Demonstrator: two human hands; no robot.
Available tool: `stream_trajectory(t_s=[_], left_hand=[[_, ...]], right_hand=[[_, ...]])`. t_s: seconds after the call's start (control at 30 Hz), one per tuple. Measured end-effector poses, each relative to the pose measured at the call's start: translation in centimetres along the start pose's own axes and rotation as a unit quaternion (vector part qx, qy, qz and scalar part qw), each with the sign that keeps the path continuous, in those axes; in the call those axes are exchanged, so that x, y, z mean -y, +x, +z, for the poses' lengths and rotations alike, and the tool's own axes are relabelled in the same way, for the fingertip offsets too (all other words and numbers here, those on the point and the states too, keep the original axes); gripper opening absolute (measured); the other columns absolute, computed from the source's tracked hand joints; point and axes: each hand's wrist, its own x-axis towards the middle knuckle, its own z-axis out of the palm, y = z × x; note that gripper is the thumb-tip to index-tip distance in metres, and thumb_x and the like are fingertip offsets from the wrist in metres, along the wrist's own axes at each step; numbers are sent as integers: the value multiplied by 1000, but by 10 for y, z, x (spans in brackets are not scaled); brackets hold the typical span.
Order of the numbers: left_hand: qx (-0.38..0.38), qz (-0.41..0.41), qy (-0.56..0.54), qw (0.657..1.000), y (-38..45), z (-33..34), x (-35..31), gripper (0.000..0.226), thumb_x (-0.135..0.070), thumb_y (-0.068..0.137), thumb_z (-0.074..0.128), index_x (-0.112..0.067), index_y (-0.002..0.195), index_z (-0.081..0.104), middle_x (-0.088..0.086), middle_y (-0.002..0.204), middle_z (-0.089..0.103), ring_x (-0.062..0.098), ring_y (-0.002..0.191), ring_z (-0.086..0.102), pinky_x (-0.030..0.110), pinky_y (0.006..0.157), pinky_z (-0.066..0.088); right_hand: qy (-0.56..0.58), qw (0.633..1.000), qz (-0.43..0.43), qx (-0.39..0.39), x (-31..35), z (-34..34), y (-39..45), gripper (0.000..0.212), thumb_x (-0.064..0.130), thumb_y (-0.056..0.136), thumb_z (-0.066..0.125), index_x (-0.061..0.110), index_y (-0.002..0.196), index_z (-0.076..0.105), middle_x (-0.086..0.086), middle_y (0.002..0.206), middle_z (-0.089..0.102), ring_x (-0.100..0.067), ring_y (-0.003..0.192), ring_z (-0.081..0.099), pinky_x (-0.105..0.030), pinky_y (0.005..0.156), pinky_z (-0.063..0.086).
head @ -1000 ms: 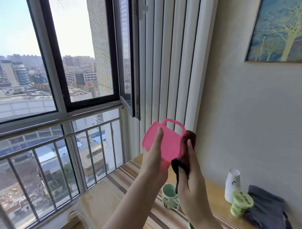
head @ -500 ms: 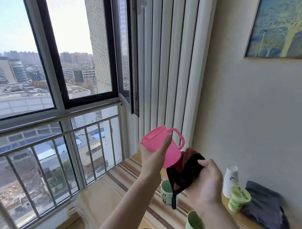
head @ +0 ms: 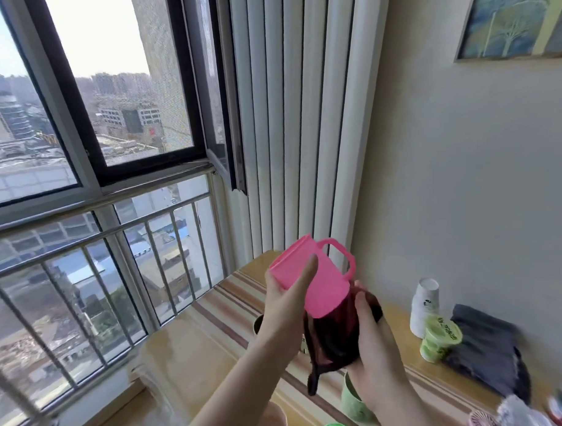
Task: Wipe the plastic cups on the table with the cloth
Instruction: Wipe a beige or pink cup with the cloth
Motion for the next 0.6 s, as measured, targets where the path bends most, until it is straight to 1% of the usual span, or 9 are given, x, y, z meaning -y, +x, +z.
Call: stream_trajectory(t_s=[0.07,0.13,0.17,0.23,0.3,0.33,0.4,0.5,0.6], left_hand=[[-40,3,23,999,13,-16,7,88,-43,65,90,-20,136,45,12,128,63,24,112,64,52,98,56],[-74,0,53,996,26,-36,23,76,-27,71,88,-18,133,45,9,124,63,22,106,65,42,83,61],[-82,-12,83,993,32,-47,36,74,-21,70,89,-19,131,46,8,122,63,21,104,64,37,79,60],[-87,-41,164,982,45,-64,68,80,-18,61,94,-18,126,47,6,118,63,21,102,64,39,84,58],[-87,-62,223,969,55,-74,106,84,-15,54,95,-17,122,47,5,116,63,22,103,63,40,90,54],[-87,-71,246,963,58,-77,123,83,-12,55,95,-17,121,46,4,115,62,21,103,62,38,90,53],[-76,-83,284,952,64,-82,157,80,-8,58,93,-21,120,44,2,117,61,20,105,61,37,90,50],[-41,-95,345,933,70,-88,199,84,-14,53,90,-26,121,43,0,120,61,21,111,61,44,100,52],[-14,-111,407,907,76,-93,231,92,-23,49,88,-23,129,43,-1,124,58,21,115,59,38,98,52]], right_hand=[[-23,999,1,-35,-3,-13,11,24,29,98,53,24,119,64,-6,113,73,-24,101,69,-37,77,57],[-72,995,-7,-72,-8,-30,25,18,22,96,57,22,111,67,-14,112,71,-31,102,68,-47,88,56],[-101,991,-10,-85,-10,-38,32,14,20,95,59,23,105,69,-17,113,71,-35,104,67,-53,93,53],[-158,982,-12,-104,-17,-57,47,16,18,93,60,29,99,71,-16,112,72,-36,107,67,-58,99,49],[-197,974,-9,-111,-27,-75,62,25,18,93,59,40,99,71,-8,113,73,-33,110,66,-57,103,47],[-211,971,-9,-113,-32,-84,69,28,17,93,59,42,100,70,-5,115,72,-31,111,65,-55,104,46],[-232,966,-9,-116,-41,-99,82,29,14,95,57,39,106,67,-2,120,70,-27,114,64,-51,107,45],[-256,959,-5,-124,-55,-119,94,32,11,96,55,36,115,62,1,126,65,-23,117,61,-45,109,43],[-300,945,0,-131,-69,-135,102,31,14,95,56,39,113,61,2,124,66,-23,116,61,-44,107,45]])
